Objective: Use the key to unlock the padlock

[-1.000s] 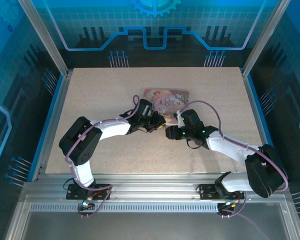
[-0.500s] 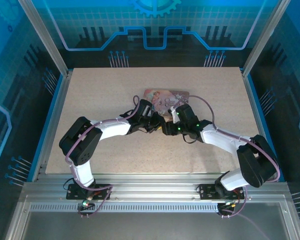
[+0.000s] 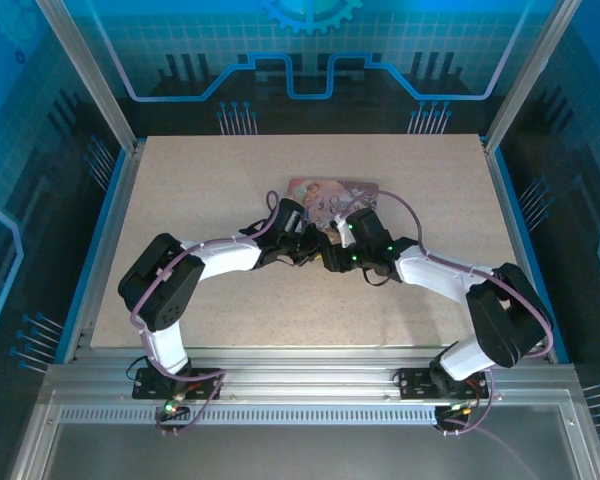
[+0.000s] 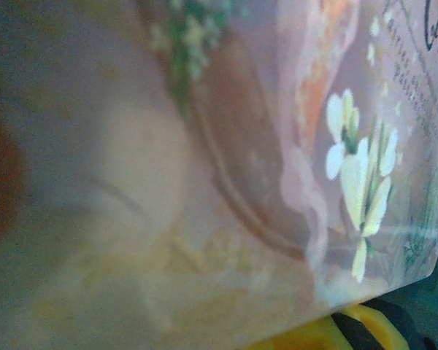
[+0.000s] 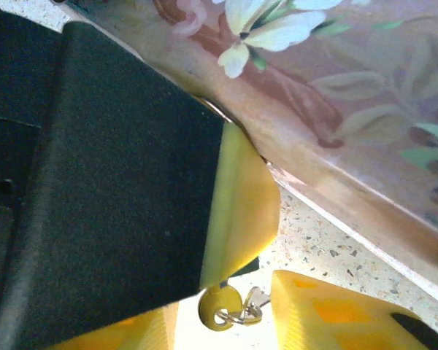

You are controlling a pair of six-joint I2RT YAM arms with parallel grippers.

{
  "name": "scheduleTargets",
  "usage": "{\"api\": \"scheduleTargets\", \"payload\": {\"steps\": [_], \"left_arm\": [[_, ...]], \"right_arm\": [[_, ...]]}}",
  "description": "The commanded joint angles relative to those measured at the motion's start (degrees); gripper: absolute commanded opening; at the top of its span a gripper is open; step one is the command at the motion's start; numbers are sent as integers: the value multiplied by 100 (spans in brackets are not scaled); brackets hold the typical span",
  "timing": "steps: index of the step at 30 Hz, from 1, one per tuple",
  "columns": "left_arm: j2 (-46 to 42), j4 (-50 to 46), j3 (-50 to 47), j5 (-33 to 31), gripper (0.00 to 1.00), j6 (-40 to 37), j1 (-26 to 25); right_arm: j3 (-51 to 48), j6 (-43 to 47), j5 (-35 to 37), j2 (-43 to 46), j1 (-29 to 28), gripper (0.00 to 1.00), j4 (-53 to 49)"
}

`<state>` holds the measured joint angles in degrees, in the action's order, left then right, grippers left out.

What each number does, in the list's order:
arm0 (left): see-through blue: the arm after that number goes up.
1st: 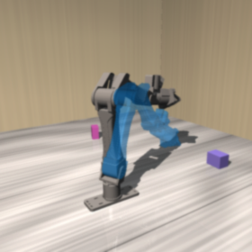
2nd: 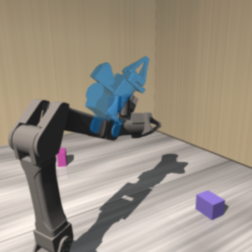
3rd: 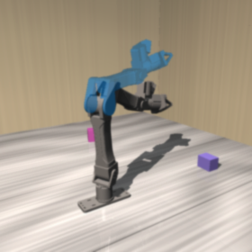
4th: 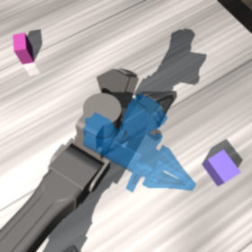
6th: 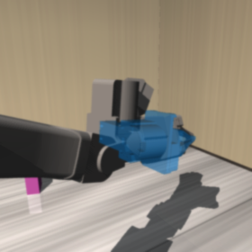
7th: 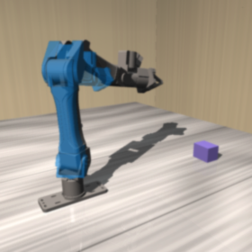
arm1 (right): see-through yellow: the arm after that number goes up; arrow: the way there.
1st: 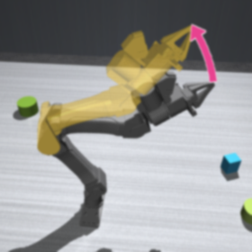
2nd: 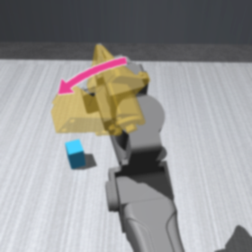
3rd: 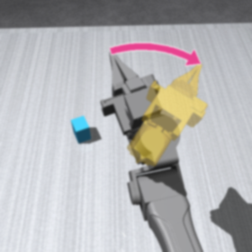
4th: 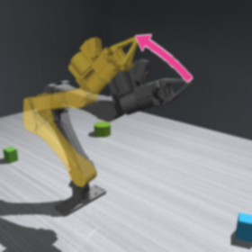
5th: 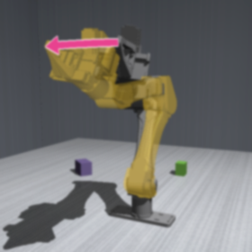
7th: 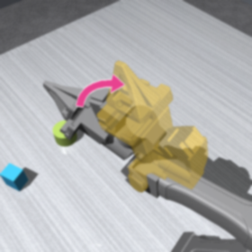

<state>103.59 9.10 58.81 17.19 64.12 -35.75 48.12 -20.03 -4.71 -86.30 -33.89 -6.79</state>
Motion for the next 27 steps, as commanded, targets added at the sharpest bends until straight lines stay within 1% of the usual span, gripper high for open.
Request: {"api": "scheduleTargets", "payload": {"steps": [1,2,3,5,6,7,8,10,15,17,19,22,27], "left_arm": [[-233,100,122,302,11,34,-33],[-233,109,113,302,11,23,-38],[-229,109,113,305,11,17,-38],[-226,106,112,318,11,22,-38],[-225,116,105,333,11,15,-38],[-225,132,96,337,11,24,-39],[-225,144,80,338,11,23,-38],[-243,136,44,321,11,9,-30],[-224,161,-33,306,18,-19,-18],[-196,187,-85,283,23,-13,-13],[-177,199,-175,201,32,-22,-18],[-147,260,-318,119,41,-20,3],[-164,466,-651,67,46,79,58]], "right_arm": [[195,87,31,-113,-96,36,19],[194,87,32,-128,-100,36,19],[196,87,31,-140,-100,31,24],[198,75,13,-130,-100,20,62],[198,80,-10,-132,-100,10,85],[198,79,-43,-140,-95,2,122],[197,78,-83,-139,-80,0,148],[142,71,-215,-145,-63,0,210],[68,85,-251,-267,-58,0,254],[50,102,-268,-374,-61,0,257],[16,114,-285,-463,-56,1,273],[-78,114,-261,-534,-53,1,327],[-147,197,-266,-634,-52,1,318]]}}
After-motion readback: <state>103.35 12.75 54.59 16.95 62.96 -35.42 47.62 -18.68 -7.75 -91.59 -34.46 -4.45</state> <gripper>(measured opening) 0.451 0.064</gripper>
